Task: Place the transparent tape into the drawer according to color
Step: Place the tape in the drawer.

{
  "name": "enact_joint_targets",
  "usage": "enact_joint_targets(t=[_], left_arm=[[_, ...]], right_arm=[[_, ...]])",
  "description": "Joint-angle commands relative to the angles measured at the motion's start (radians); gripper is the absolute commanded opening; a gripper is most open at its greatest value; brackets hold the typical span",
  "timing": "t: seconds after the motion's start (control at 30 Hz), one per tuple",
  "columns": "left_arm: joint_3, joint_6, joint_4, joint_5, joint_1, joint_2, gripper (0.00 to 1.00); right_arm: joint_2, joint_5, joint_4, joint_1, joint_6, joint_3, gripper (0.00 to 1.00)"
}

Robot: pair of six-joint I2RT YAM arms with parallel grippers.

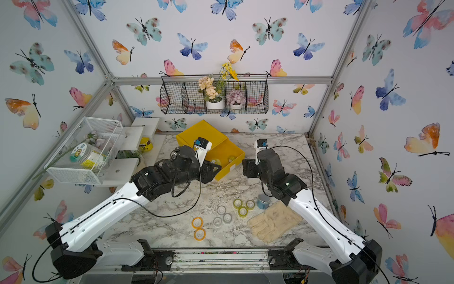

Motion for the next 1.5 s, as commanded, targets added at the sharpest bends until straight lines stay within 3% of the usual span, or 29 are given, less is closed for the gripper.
enact_joint_targets(t=[0.0,0.1,0.4,0.83,1.0,1.23,1.47], left_arm=[[0.028,-0.031,0.013,-0.017,0.074,0.099,0.45],[0.069,-0.037,0.022,0.015,0.119,0.175,0.45],[0.196,-0.014,-0.02,0.015,0.125,0.37,0.48],[0.232,-0.002,-0.048,0.007,0.125,0.45,0.61],[0.265,-0.001,-0.067,0.011,0.125,0.433,0.68],[0.272,-0.012,-0.064,0.047,0.124,0.34,0.87],[0.107,-0.022,0.008,0.117,0.116,0.177,0.97]], right_arm=[[-0.012,0.029,0.018,0.0,0.01,-0.008,0.7],[-0.019,0.037,0.018,0.0,0.011,-0.015,0.7],[-0.033,0.043,0.036,0.0,0.016,-0.035,0.7],[-0.052,0.041,0.051,0.0,0.027,-0.063,0.7],[-0.07,0.035,0.058,0.0,0.028,-0.07,0.71],[-0.09,0.022,0.051,0.0,0.03,-0.087,0.7],[-0.094,-0.029,0.01,0.0,0.025,-0.109,0.7]])
